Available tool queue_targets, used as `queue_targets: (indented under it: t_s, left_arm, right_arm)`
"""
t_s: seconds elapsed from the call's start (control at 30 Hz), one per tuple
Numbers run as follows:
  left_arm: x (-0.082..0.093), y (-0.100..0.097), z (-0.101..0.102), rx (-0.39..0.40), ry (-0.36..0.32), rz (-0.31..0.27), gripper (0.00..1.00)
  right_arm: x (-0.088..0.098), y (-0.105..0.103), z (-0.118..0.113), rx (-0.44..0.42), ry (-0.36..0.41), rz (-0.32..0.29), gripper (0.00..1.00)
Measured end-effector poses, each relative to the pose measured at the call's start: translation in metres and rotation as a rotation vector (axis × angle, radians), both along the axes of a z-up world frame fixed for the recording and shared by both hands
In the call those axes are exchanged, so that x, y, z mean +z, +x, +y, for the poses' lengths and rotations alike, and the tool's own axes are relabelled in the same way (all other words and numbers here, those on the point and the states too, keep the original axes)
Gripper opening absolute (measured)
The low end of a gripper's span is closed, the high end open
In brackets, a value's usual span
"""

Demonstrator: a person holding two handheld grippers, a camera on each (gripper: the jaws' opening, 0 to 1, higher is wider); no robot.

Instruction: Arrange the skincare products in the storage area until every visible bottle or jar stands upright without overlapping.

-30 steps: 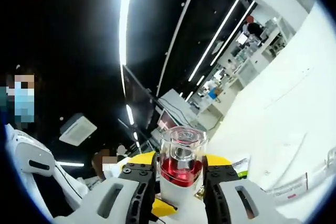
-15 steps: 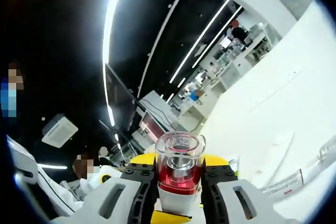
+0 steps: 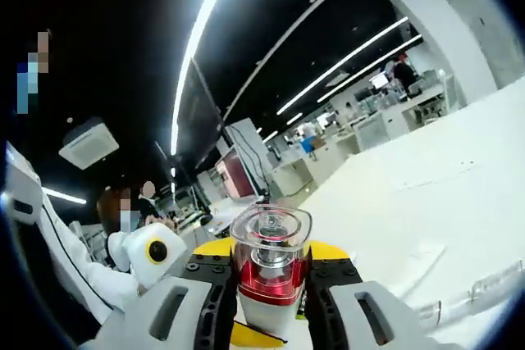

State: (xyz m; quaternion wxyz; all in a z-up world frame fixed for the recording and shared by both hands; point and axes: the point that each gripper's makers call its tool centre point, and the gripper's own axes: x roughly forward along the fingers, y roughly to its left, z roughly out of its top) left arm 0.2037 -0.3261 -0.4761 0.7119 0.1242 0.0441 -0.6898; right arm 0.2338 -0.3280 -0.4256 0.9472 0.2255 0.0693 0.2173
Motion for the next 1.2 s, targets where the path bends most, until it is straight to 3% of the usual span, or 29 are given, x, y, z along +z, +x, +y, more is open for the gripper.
queue_targets:
  t_s: [0.2,0.3,0.57,0.8,0.97,1.03,1.07,1.1,1.2]
  left_arm:
    - [-0.002,-0.014,-0.002,-0.074,0.005,0.042,0.26]
    - [-0.003,-0.021,-0.003,-0.105,0.006,0.060,0.27]
    - [0.003,-0.047,-0.004,-0.245,-0.020,0.096,0.30]
    - [0.014,-0.070,0.002,-0.387,-0.073,0.163,0.35]
    - [0.018,-0.079,0.004,-0.427,-0.086,0.181,0.37]
    - [0.020,-0.085,0.005,-0.452,-0.094,0.160,0.31]
    - [0.016,-0.076,0.002,-0.401,-0.076,0.127,0.31]
    - [0.013,-0.076,-0.001,-0.382,-0.050,0.169,0.30]
    - [0.011,-0.073,-0.007,-0.362,-0.041,0.152,0.29]
  right_arm:
    - [0.001,-0.013,0.011,0.137,-0.149,-0.056,0.23]
    - [0.000,-0.019,0.012,0.191,-0.158,-0.052,0.23]
    - [0.001,-0.044,0.035,0.431,-0.284,-0.101,0.23]
    - [0.012,-0.059,0.051,0.611,-0.224,-0.161,0.22]
    - [0.015,-0.068,0.065,0.661,-0.215,-0.189,0.22]
    - [0.016,-0.069,0.067,0.656,-0.213,-0.194,0.22]
    - [0.016,-0.069,0.069,0.656,-0.223,-0.200,0.22]
    - [0.013,-0.069,0.070,0.647,-0.262,-0.204,0.23]
    - [0.012,-0.068,0.073,0.637,-0.290,-0.215,0.23]
